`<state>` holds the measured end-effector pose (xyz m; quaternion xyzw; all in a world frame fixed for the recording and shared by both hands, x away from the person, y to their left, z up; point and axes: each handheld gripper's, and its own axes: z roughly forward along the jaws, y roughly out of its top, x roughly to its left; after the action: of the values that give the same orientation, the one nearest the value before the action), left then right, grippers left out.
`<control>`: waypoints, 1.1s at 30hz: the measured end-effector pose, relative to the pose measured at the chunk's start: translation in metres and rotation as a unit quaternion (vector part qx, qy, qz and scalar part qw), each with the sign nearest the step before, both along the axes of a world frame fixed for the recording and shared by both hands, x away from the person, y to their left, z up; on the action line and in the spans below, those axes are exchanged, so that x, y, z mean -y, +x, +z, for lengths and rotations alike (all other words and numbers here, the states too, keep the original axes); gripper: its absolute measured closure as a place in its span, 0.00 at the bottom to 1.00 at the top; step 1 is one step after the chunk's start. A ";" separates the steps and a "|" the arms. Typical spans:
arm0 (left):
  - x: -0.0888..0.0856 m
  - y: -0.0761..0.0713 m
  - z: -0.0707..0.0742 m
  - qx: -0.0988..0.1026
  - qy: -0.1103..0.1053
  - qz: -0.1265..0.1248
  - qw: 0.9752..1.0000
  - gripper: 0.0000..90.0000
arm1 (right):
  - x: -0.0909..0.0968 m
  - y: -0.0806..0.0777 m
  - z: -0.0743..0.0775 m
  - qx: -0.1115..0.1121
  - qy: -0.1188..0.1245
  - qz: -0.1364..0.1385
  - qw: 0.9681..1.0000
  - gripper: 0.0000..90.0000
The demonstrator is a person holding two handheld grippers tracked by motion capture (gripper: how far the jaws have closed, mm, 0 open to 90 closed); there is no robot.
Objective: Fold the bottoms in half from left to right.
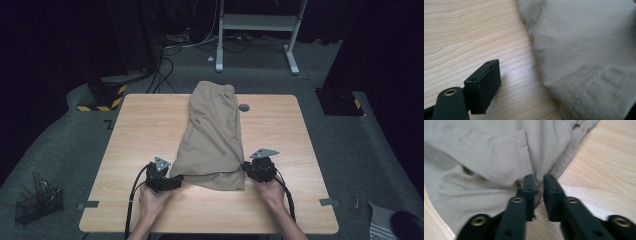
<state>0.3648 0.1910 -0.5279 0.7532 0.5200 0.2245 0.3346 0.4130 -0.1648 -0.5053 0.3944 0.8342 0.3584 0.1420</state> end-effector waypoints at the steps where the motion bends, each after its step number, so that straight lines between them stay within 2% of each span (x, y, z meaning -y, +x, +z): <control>1: 0.000 0.000 0.000 0.000 0.000 0.000 1.000 0.19 | 0.000 -0.001 0.002 0.004 0.003 -0.002 1.000 0.81; 4: 0.000 0.000 0.000 0.000 0.000 0.001 1.000 0.19 | -0.007 0.002 0.013 0.016 0.022 -0.003 1.000 0.68; 6: 0.000 0.000 0.000 0.000 0.001 0.001 1.000 0.19 | -0.015 0.007 0.016 0.016 0.031 0.001 0.999 0.65; 9: 0.001 0.003 0.000 0.001 0.003 0.001 1.000 0.19 | -0.034 0.014 0.013 0.013 0.012 0.013 1.000 0.63; 11: 0.002 0.005 0.000 0.000 0.003 0.002 1.000 0.18 | -0.046 0.023 0.006 0.002 0.002 0.015 1.000 0.64; 14: 0.004 0.008 0.000 -0.003 0.003 0.002 1.000 0.17 | -0.052 0.037 -0.004 -0.022 -0.001 0.008 1.000 0.68; 15: 0.005 0.009 0.000 -0.004 0.003 0.002 1.000 0.17 | -0.053 0.039 -0.006 -0.025 -0.005 0.006 1.000 0.70; 17: 0.006 0.009 0.001 -0.005 0.004 0.004 1.000 0.17 | -0.053 0.043 -0.007 -0.029 -0.009 0.005 1.000 0.81; 19: 0.006 0.008 0.002 -0.009 0.005 0.002 1.000 0.17 | -0.052 0.041 -0.005 -0.030 -0.017 0.012 0.999 0.92; 20: 0.007 0.007 0.002 -0.010 0.005 0.002 1.000 0.18 | -0.051 0.037 -0.003 -0.020 -0.022 0.019 0.999 0.95; 27: 0.007 0.003 0.003 -0.016 0.007 -0.001 1.000 0.18 | -0.035 0.012 0.010 0.008 0.003 0.022 1.000 0.96; 29: 0.007 0.004 0.004 -0.018 0.008 -0.003 1.000 0.18 | -0.029 0.006 0.009 0.008 0.010 0.018 1.000 0.96; 33: 0.009 0.007 0.004 -0.020 0.009 0.001 1.000 0.18 | -0.019 0.001 0.001 0.004 -0.001 0.009 1.000 0.96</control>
<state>0.3716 0.1819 -0.5240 0.7599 0.5253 0.2141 0.3175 0.4145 -0.1454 -0.5047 0.3853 0.8374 0.3608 0.1421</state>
